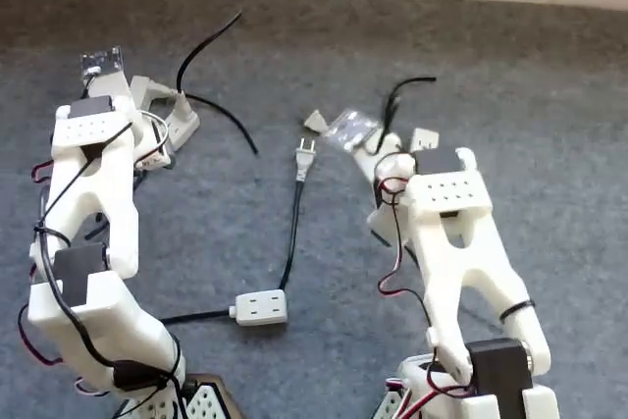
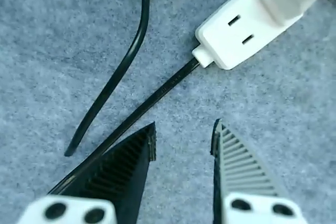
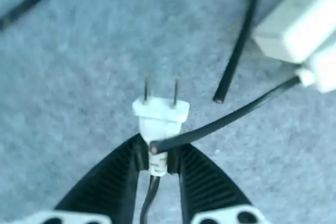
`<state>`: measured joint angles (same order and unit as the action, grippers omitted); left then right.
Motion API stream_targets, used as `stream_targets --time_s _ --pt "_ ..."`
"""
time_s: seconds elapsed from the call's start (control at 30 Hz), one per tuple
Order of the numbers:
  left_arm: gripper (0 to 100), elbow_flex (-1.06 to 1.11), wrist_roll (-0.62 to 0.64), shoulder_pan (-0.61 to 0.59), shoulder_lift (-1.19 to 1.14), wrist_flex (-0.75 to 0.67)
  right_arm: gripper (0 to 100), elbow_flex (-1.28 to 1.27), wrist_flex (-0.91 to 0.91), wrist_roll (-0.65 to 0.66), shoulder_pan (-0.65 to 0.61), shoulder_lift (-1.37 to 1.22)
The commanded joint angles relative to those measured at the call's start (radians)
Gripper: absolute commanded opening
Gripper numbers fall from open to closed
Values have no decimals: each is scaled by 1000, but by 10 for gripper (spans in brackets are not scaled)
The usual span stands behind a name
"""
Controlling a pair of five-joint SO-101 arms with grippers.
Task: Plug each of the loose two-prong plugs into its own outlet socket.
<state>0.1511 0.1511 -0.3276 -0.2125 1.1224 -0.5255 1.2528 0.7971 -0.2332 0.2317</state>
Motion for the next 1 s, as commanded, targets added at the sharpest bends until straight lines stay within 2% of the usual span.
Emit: stream_targets --time_s 0.0,0.13,0.4,0.5,0.57,0.73,0.97 --pt "193 -5 5 24 4 -12 11 -73 -71 101 -44 -1" --pt "193 21 -2 25 4 -21 7 -271 -239 184 -107 -4" --pt "193 36 -34 35 5 -38 9 -565 -486 167 -185 -2" --pt "193 36 -35 35 5 -38 10 -559 -496 80 -185 13" --pt "193 36 -35 35 5 -38 28 -564 -496 78 -185 35" --pt "193 36 -35 35 5 -32 200 -567 -493 77 -183 76" --pt "193 36 -35 35 5 -34 165 -613 -492 77 -111 84"
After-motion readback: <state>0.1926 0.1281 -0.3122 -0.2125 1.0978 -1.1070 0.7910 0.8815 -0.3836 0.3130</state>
